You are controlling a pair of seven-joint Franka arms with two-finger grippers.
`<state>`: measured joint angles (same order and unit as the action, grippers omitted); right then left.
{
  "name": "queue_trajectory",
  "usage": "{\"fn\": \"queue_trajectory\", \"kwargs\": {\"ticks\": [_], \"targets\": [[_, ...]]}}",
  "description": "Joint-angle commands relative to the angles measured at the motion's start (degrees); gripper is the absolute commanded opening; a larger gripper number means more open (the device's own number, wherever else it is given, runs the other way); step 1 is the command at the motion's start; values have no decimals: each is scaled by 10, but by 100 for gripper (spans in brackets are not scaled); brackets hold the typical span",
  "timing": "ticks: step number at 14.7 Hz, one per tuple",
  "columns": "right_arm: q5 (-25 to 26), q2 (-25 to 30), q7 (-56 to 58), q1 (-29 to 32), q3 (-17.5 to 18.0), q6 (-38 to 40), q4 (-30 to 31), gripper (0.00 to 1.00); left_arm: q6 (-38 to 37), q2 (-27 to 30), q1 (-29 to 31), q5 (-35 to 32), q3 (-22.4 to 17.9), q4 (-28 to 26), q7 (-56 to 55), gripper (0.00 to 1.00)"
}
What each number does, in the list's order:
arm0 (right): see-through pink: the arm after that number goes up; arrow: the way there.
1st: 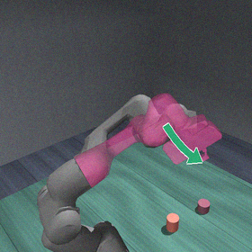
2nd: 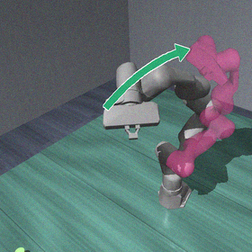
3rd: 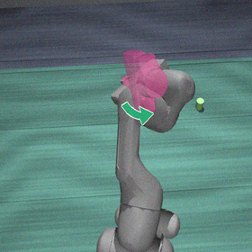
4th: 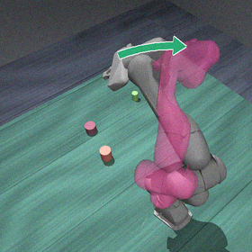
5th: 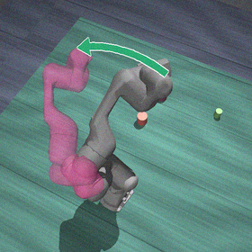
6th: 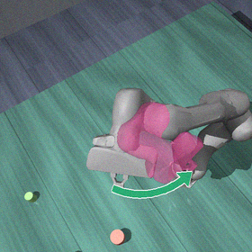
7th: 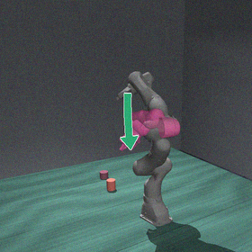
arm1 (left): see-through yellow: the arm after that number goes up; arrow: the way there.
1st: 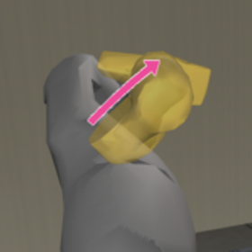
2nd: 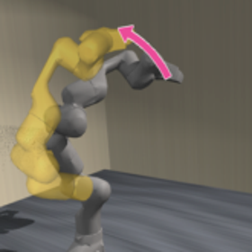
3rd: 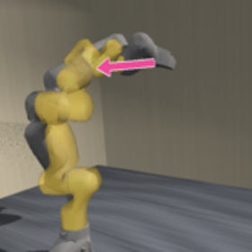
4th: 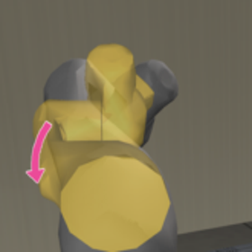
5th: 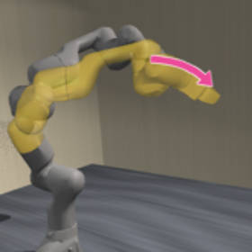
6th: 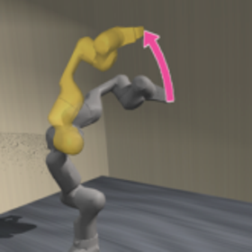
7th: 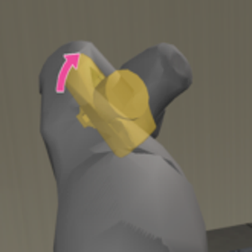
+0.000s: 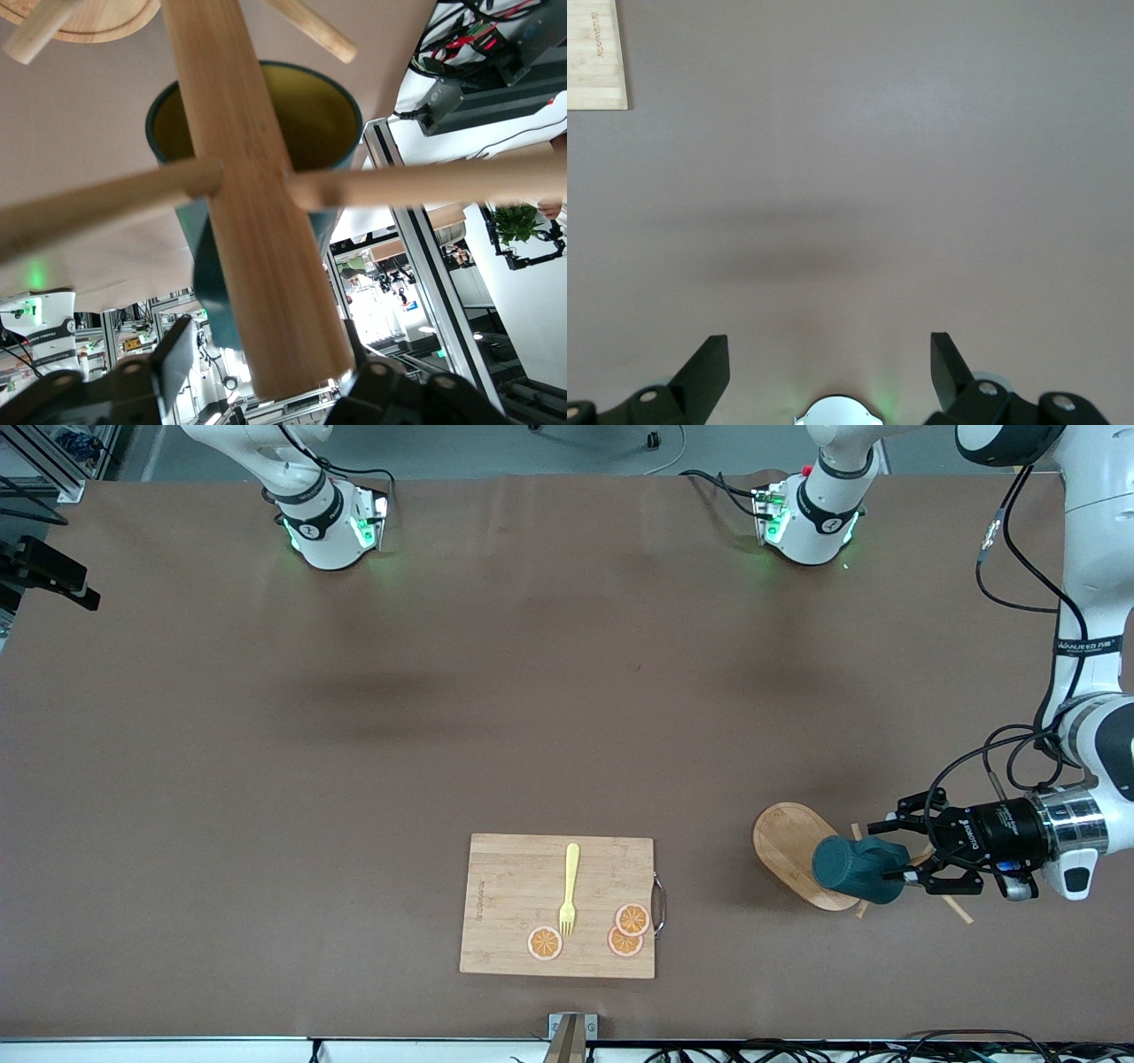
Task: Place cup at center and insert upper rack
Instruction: 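Lower the mug onto a peg of the mug tree with the left gripper, then open the left gripper and pull it away from the mug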
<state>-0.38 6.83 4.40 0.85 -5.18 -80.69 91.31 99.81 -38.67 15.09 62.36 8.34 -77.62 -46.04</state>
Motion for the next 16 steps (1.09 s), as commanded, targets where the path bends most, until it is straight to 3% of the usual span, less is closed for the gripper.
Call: {"fn": "queue_trajectory", "kwargs": {"ticks": [1,7,12,14,16], "targets": [[-9,13,1,3,2,-6,12,100,-4,53,-20,-63,3,-3,-6,100],[-8,13,2,3,3,-7,12,100,-25,189,-50,-316,22,-6,-20,100],[-7,13,3,1,3,-8,12,100,-106,250,-47,-559,111,-7,50,100],[-7,13,4,1,3,-8,12,100,-113,281,-81,-614,97,-24,146,100],[-6,13,4,1,3,-8,12,100,-113,318,-150,-641,30,-59,217,100]]}}
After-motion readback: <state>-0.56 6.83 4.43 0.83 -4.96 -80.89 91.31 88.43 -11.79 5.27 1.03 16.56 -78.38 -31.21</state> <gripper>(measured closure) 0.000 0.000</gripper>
